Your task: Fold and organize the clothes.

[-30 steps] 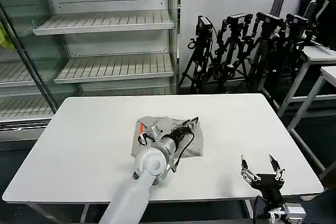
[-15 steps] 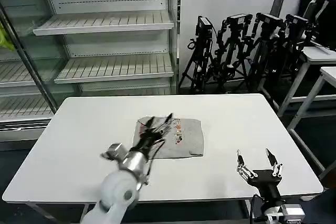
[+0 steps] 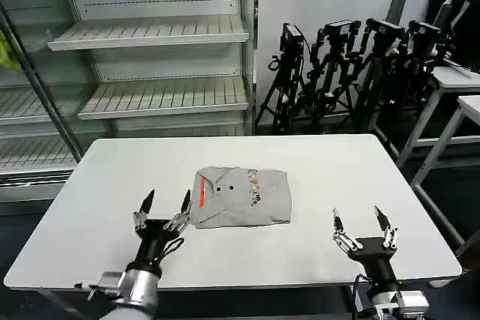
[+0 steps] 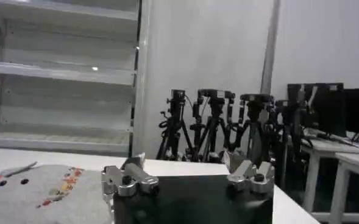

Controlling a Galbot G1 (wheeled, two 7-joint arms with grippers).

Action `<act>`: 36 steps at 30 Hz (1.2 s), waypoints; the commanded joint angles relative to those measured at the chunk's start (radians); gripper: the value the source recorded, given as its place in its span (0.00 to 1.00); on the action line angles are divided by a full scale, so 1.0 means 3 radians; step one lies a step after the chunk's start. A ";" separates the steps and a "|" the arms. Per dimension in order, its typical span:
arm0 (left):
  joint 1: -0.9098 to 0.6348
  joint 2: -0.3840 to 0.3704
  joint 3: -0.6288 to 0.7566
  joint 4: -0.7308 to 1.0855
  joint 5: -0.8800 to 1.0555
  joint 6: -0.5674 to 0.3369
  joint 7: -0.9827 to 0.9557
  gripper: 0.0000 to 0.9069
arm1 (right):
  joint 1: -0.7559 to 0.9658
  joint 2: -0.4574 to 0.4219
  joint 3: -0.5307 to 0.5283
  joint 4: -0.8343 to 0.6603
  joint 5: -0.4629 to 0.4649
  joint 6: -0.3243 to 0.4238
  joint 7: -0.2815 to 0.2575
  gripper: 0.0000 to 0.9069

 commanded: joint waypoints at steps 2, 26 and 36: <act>0.0515 -0.0041 -0.0190 -0.0182 0.0655 -0.0248 0.0064 1.00 | 0.0172 0.0000 -0.0050 -0.0198 -0.0020 0.0068 0.0000 1.00; 0.0657 -0.0189 -0.0159 -0.0269 0.0767 -0.0254 0.0065 1.00 | 0.0213 -0.0057 -0.0066 -0.0132 0.0097 0.0113 -0.0080 1.00; 0.0750 -0.0205 -0.0122 -0.0398 0.0632 -0.0109 0.0132 1.00 | 0.0217 -0.0018 -0.0133 -0.0112 0.0064 -0.0034 -0.0182 1.00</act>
